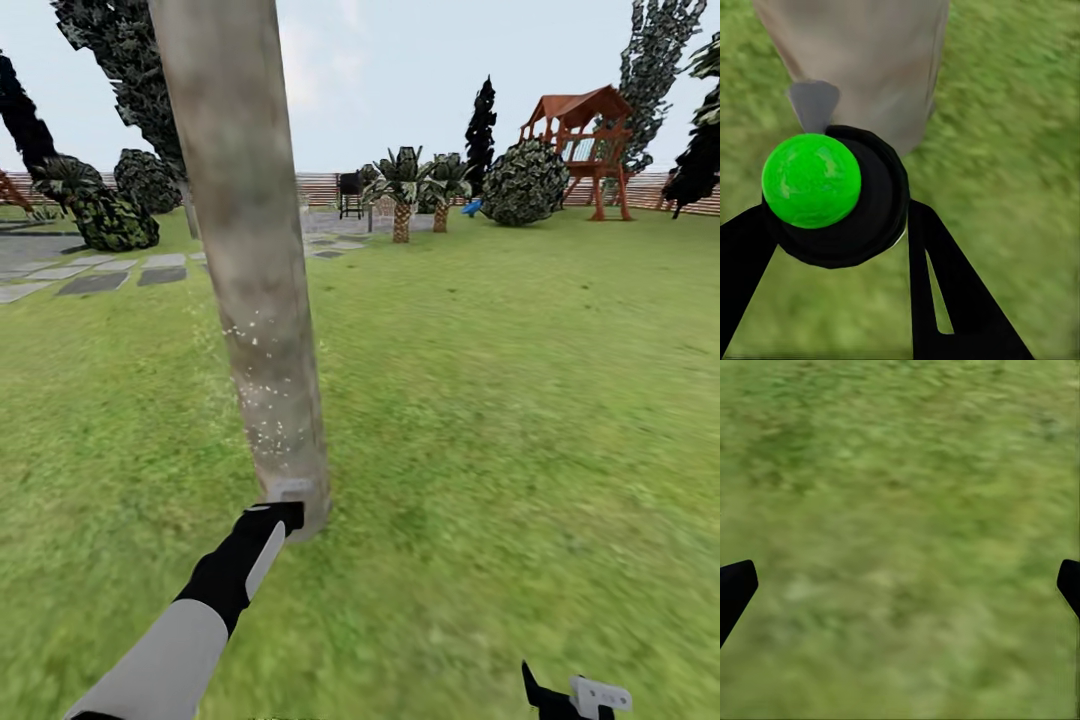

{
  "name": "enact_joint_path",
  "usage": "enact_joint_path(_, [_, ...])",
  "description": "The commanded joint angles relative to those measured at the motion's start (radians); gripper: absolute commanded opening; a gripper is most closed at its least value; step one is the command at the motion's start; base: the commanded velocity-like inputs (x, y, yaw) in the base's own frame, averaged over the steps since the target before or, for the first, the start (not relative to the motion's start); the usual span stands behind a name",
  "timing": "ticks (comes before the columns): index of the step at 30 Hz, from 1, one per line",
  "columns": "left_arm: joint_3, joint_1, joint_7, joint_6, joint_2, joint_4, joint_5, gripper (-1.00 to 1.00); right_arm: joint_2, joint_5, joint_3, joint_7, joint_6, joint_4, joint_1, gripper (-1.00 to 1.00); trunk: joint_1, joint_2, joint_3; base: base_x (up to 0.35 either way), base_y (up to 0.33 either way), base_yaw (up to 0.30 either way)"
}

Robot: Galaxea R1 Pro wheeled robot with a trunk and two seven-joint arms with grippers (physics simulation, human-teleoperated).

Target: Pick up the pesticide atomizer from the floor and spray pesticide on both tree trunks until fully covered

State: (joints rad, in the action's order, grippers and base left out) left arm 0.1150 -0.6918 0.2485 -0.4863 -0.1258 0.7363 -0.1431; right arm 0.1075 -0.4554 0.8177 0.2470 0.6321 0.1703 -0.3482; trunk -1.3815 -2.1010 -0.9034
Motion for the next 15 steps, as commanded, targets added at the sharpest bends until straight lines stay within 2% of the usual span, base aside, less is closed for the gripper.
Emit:
enact_joint_path(1, [0.000,0.000,0.000,0.000,0.000,0.000,0.000,-1.00,0.002,0.000,0.000,0.000,0.000,0.000,0.000,1.00,0.000,0.000,0.000,0.000,-0.276,0.278])
enact_joint_path(4, [0.000,0.000,0.000,0.000,0.000,0.000,0.000,-1.00,0.003,0.000,0.000,0.000,0.001,0.000,0.000,1.00,0.000,0.000,0.000,0.000,-0.276,0.227])
enact_joint_path(8, [0.000,0.000,0.000,0.000,0.000,0.000,0.000,-1.00,0.013,0.000,0.000,0.000,0.001,0.000,0.000,1.00,0.000,0.000,0.000,0.000,-0.276,0.022])
enact_joint_path(15, [0.001,0.000,0.000,0.001,-0.002,0.000,-0.001,-1.00,0.014,0.000,0.000,0.000,0.001,0.000,0.000,1.00,0.000,0.000,0.000,0.000,-0.276,0.011])
